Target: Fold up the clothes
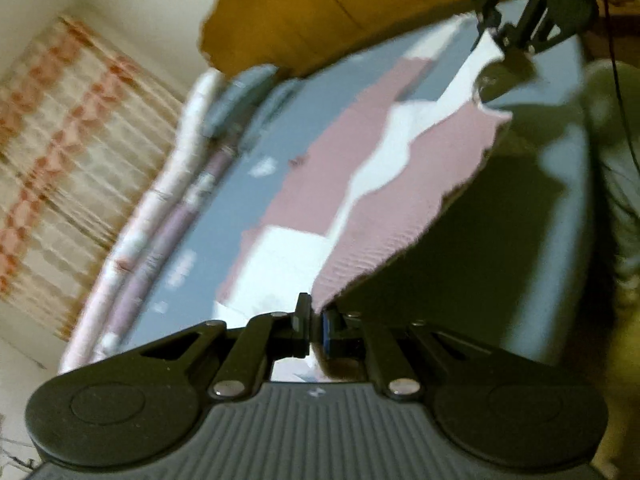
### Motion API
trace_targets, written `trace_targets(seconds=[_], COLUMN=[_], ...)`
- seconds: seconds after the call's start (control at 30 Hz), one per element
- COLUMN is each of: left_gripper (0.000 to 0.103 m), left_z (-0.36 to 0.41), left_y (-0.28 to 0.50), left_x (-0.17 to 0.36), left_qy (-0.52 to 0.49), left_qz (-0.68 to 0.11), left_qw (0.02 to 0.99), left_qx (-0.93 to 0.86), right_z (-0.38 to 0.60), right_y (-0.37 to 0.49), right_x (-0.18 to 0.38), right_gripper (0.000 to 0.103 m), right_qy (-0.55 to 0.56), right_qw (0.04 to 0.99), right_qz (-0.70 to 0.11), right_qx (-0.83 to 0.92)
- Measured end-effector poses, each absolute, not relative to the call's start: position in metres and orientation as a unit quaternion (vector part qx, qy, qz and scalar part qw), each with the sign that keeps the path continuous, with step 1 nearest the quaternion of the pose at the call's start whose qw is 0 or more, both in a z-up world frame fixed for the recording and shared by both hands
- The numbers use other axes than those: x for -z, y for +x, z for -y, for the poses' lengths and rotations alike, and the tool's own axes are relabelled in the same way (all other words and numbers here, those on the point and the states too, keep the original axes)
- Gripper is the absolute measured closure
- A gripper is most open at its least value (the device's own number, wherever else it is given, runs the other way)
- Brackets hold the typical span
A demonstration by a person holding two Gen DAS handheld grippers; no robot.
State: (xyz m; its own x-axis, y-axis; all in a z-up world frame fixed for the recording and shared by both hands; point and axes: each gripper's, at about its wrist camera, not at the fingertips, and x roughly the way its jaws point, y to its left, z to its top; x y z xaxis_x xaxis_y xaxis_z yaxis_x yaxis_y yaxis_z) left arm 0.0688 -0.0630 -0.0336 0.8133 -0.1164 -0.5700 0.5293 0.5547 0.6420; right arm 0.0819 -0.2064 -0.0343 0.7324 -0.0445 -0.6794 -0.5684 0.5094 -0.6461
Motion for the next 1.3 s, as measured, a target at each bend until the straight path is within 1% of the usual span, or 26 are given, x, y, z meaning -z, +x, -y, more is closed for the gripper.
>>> trace_targets(seconds=[0.2, 0.27, 0.3, 0.33, 0.47, 0.53, 0.67, 0.7, 0.77, 0.83, 0.87, 0.93, 1.03, 1.1, 1.17, 1.23, 1.3], left_gripper=[0.098, 0.093, 0.092, 0.089, 0.089, 0.089, 0.089, 0.087, 0.08, 0.079, 0.079, 0.079, 0.074, 0.072, 0.063, 0.059, 0.058], left_z=[0.065, 0.065, 0.065, 0.065, 0.047, 0.035, 0.01, 0.004, -0.012, -0.024, -0.03, -0.038, -0.041, -0.044, -0.048, -0.05, -0.048], left_y=[0.061, 0.058, 0.056, 0.054, 0.07, 0.082, 0.123, 0.137, 0.171, 0.202, 0.218, 0.24, 0.252, 0.254, 0.254, 0.251, 0.25], left_x=[0.068, 0.075, 0.075, 0.072, 0.038, 0.019, 0.005, 0.005, 0.014, 0.032, 0.042, 0.061, 0.086, 0.099, 0.108, 0.116, 0.116], left_qy=[0.428, 0.421, 0.419, 0.413, 0.334, 0.288, 0.222, 0.203, 0.147, 0.094, 0.068, 0.027, -0.008, -0.025, -0.051, -0.083, -0.083], left_qz=[-0.316, -0.338, -0.341, -0.344, -0.344, -0.341, -0.323, -0.322, -0.34, -0.366, -0.38, -0.4, -0.416, -0.418, -0.419, -0.417, -0.417], left_qw=[0.81, 0.799, 0.796, 0.796, 0.832, 0.852, 0.897, 0.906, 0.917, 0.918, 0.917, 0.913, 0.907, 0.907, 0.906, 0.905, 0.905], left_qx=[0.248, 0.265, 0.272, 0.28, 0.28, 0.273, 0.206, 0.186, 0.151, 0.12, 0.105, 0.083, 0.07, 0.045, 0.024, 0.009, 0.004], right_z=[0.205, 0.208, 0.209, 0.211, 0.22, 0.229, 0.248, 0.251, 0.256, 0.26, 0.263, 0.27, 0.279, 0.289, 0.298, 0.308, 0.313], right_y=[0.088, 0.089, 0.088, 0.087, 0.086, 0.091, 0.111, 0.115, 0.12, 0.124, 0.127, 0.131, 0.138, 0.142, 0.143, 0.144, 0.142], right_x=[0.072, 0.073, 0.071, 0.069, 0.039, 0.022, -0.003, -0.007, -0.009, -0.008, -0.004, 0.003, 0.013, 0.024, 0.033, 0.043, 0.051], right_gripper=[0.093, 0.092, 0.087, 0.086, 0.082, 0.074, 0.072, 0.071, 0.069, 0.066, 0.065, 0.059, 0.059, 0.059, 0.058, 0.056, 0.055], right_qy=[-0.402, -0.377, -0.366, -0.354, -0.282, -0.238, -0.166, -0.156, -0.139, -0.116, -0.105, -0.084, -0.051, -0.021, 0.01, 0.04, 0.066], right_qw=[0.771, 0.771, 0.775, 0.779, 0.812, 0.831, 0.866, 0.874, 0.889, 0.902, 0.907, 0.915, 0.926, 0.928, 0.929, 0.93, 0.929], right_qz=[-0.439, -0.455, -0.458, -0.461, -0.447, -0.435, -0.41, -0.402, -0.386, -0.373, -0.37, -0.365, -0.357, -0.362, -0.362, -0.362, -0.361], right_qx=[-0.227, -0.235, -0.236, -0.236, -0.248, -0.251, -0.234, -0.223, -0.203, -0.184, -0.172, -0.149, -0.114, -0.09, -0.072, -0.055, -0.046])
